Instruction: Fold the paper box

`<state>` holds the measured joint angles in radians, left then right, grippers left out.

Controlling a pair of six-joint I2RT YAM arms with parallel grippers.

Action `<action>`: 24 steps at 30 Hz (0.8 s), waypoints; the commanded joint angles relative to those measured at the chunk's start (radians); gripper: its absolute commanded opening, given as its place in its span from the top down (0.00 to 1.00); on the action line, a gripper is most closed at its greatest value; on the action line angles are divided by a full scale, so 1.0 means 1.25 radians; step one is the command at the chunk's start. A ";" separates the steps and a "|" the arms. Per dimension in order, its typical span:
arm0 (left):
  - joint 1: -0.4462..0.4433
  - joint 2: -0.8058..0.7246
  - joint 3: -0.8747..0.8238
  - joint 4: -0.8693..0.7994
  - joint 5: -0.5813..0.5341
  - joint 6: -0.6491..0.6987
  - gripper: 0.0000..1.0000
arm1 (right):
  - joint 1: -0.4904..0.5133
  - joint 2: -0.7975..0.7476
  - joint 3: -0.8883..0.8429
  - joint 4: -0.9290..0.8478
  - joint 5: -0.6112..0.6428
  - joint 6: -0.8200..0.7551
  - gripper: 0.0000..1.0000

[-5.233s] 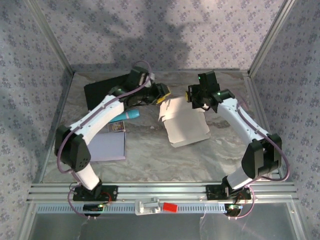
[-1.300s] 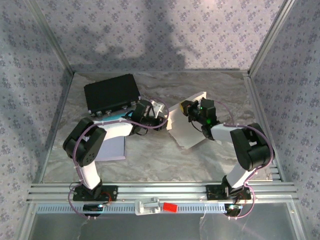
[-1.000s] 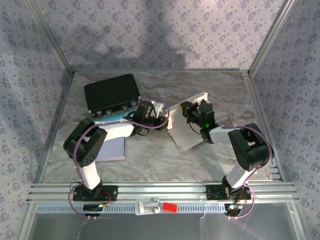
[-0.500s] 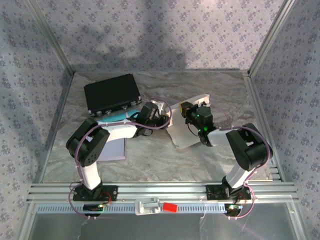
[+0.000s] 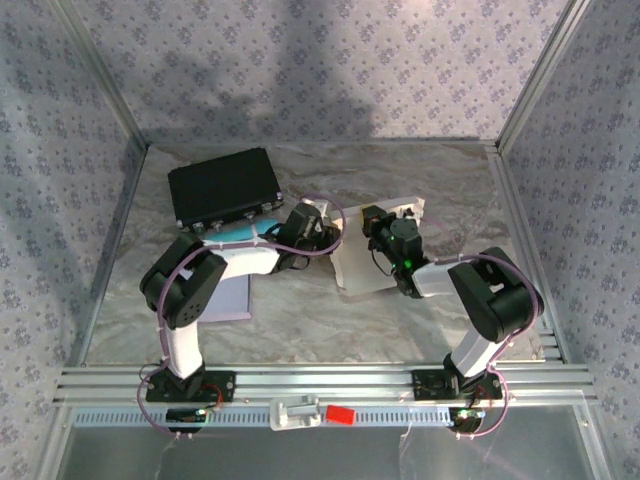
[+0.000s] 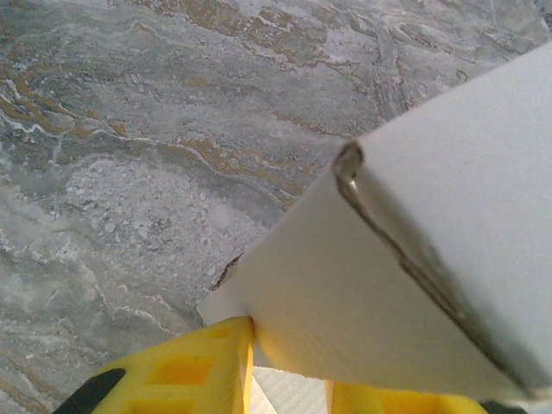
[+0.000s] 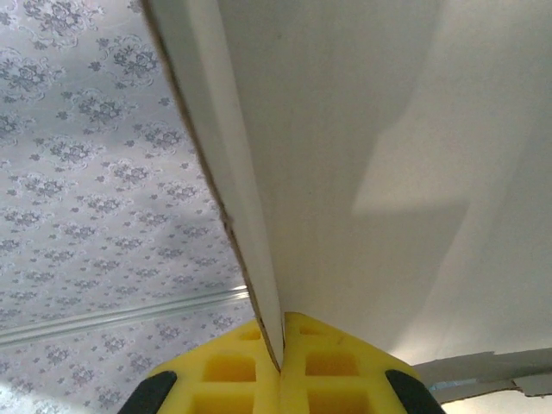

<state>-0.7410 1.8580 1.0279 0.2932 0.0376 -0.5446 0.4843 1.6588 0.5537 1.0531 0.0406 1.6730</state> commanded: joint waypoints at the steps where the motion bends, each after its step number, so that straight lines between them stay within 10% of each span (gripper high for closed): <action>1: 0.000 0.044 0.013 0.008 -0.031 -0.012 0.75 | 0.032 0.025 -0.018 -0.022 -0.037 0.038 1.00; 24: -0.024 0.135 0.129 0.005 -0.081 0.011 1.00 | 0.013 0.057 0.036 -0.106 -0.052 0.127 1.00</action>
<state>-0.7383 1.9785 1.1515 0.3386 -0.0849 -0.5411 0.4801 1.6974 0.5903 1.0531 0.0944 1.8004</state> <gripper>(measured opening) 0.052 0.051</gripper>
